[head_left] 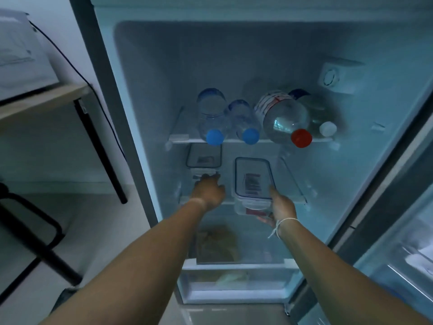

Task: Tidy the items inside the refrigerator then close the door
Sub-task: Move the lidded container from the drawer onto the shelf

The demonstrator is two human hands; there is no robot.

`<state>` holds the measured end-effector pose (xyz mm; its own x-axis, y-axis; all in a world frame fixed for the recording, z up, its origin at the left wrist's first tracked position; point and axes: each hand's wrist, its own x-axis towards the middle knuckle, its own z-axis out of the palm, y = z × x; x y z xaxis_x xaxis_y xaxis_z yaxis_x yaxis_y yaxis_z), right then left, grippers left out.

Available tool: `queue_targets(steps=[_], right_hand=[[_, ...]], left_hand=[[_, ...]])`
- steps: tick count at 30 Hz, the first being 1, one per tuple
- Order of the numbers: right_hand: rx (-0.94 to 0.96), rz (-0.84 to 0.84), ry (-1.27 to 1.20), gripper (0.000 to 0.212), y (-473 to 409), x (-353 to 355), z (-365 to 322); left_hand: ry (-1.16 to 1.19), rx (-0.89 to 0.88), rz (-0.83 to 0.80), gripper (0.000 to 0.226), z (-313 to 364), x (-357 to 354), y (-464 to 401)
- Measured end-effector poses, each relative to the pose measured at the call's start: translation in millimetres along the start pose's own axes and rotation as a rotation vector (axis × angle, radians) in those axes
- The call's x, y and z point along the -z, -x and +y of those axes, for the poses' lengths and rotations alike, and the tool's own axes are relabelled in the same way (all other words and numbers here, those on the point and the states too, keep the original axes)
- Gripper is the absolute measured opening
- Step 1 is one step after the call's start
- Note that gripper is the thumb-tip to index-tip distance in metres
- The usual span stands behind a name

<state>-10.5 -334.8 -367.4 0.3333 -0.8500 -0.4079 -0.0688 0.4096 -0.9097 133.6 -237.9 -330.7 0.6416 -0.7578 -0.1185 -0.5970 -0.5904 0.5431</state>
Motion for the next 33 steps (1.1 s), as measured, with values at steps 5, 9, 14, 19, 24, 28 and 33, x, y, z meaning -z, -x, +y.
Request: queue_targets(steps=[5, 9, 14, 19, 24, 28, 33], right_hand=[[0.061, 0.08, 0.108, 0.04, -34, -18, -2], [0.092, 0.196, 0.271, 0.05, -59, -26, -5], [0.109, 0.219, 0.461, 0.059, -87, -33, -6], [0.119, 0.174, 0.472, 0.061, -102, -46, -11], [0.103, 0.132, 0.331, 0.051, -114, -56, -14], [0.104, 0.097, 0.377, 0.056, -127, -60, -19], [0.155, 0.097, 0.46, 0.057, -145, -66, -25]], left_hand=[[-0.391, -0.149, 0.05, 0.054, -16, 4, -40], [-0.557, -0.187, 0.009, 0.06, -25, 2, -64], [-0.626, -0.18, -0.036, 0.062, -31, -1, -91], [-0.664, -0.198, -0.032, 0.059, -37, -3, -102], [-0.613, -0.225, 0.031, 0.058, -43, -11, -102], [-0.654, -0.243, 0.06, 0.059, -47, -12, -101], [-0.689, -0.257, 0.06, 0.06, -49, -13, -104]])
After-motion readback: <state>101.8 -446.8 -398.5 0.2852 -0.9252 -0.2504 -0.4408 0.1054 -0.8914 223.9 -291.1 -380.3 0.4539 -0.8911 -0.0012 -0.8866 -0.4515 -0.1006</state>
